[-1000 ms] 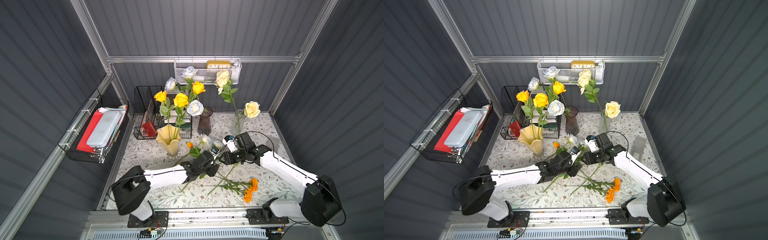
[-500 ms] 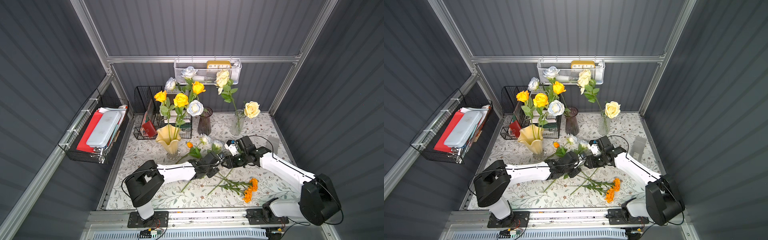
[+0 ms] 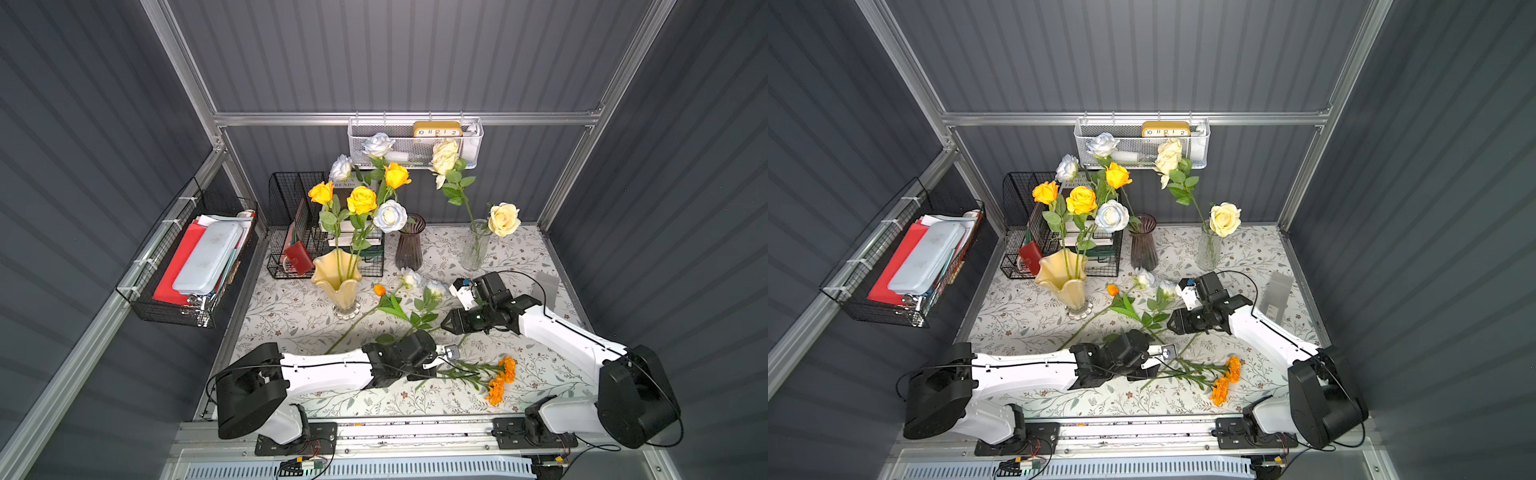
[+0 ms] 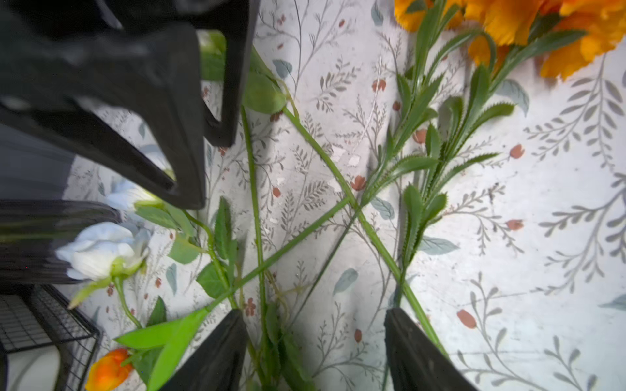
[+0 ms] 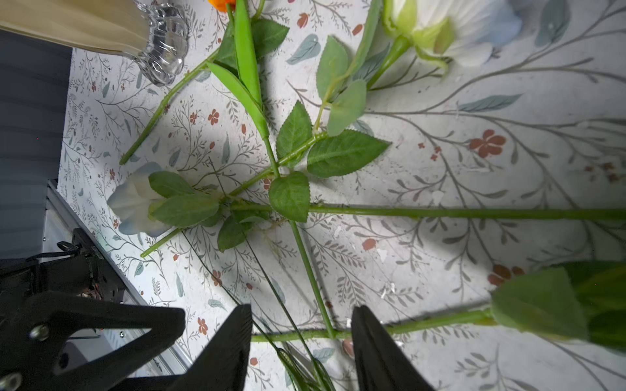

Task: Arrange the flowers in different vases according to their colors
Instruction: Pick up the flower at the center of the board.

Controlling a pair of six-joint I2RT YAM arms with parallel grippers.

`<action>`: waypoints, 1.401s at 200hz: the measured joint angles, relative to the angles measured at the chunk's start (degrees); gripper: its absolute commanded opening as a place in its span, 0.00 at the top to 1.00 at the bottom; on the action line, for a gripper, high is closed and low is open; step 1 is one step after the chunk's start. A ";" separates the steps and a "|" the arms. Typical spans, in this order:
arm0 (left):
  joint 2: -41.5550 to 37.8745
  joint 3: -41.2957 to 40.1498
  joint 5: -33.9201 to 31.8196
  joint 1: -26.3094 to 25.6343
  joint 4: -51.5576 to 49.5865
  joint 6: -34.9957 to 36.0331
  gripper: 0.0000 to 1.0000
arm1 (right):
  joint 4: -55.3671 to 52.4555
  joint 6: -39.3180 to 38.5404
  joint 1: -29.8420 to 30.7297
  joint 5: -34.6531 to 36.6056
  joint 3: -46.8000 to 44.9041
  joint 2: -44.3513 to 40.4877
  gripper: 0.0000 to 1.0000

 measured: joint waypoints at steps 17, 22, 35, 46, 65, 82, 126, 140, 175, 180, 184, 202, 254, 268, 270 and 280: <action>0.61 -0.13 0.33 0.15 1.64 1.84 0.32 | 0.61 0.02 -0.02 -0.35 0.00 0.07 0.48; 0.81 -0.20 0.42 0.15 2.01 2.25 0.32 | 0.74 0.02 -0.04 -0.39 0.00 0.11 0.48; 1.55 -0.22 0.72 0.20 2.82 3.41 0.32 | 1.01 0.02 -0.04 -0.52 0.00 0.33 0.48; 2.27 -0.22 1.01 0.31 3.30 4.24 0.32 | 1.16 0.07 -0.11 -0.55 0.00 0.52 0.48; 3.61 -0.22 1.95 0.81 3.48 5.42 0.33 | 1.68 0.24 -0.37 -0.57 -0.02 0.96 0.48; 4.52 -0.20 3.04 1.88 3.48 6.21 0.33 | 2.10 0.35 -0.70 -0.68 -0.22 1.18 0.48; 6.97 0.37 5.20 4.31 3.45 7.80 0.35 | 3.56 0.68 -1.09 -1.25 -1.38 1.64 0.48; 7.76 0.59 5.92 4.61 3.45 8.20 0.36 | 3.91 0.70 -1.18 -1.57 -1.53 2.29 0.49; 10.03 1.42 7.74 4.76 3.48 8.70 0.38 | 4.17 0.68 -1.33 -1.68 -1.55 3.02 0.50; 10.40 1.57 7.93 4.76 3.50 8.76 0.39 | 4.24 0.68 -1.33 -1.68 -1.55 3.02 0.50; 10.71 1.66 8.13 4.76 3.50 8.87 0.40 | 4.28 0.68 -1.38 -1.70 -1.55 3.02 0.50; 12.33 2.25 9.09 4.94 3.48 9.09 0.43 | 4.37 0.68 -1.55 -1.77 -1.55 3.06 0.51; 15.56 4.02 13.03 6.97 3.43 9.90 0.66 | 4.37 0.70 -1.70 -1.81 -1.55 3.06 0.53; 16.50 5.03 13.94 7.58 3.21 10.32 0.69 | 4.37 0.76 -1.70 -1.81 -1.55 3.06 0.53; 16.61 5.16 14.10 7.69 3.17 10.36 0.69 | 4.37 0.81 -1.70 -1.81 -1.55 3.06 0.53; 17.14 5.86 14.71 8.00 2.73 10.34 0.73 | 4.37 0.87 -1.70 -1.81 -1.55 3.06 0.54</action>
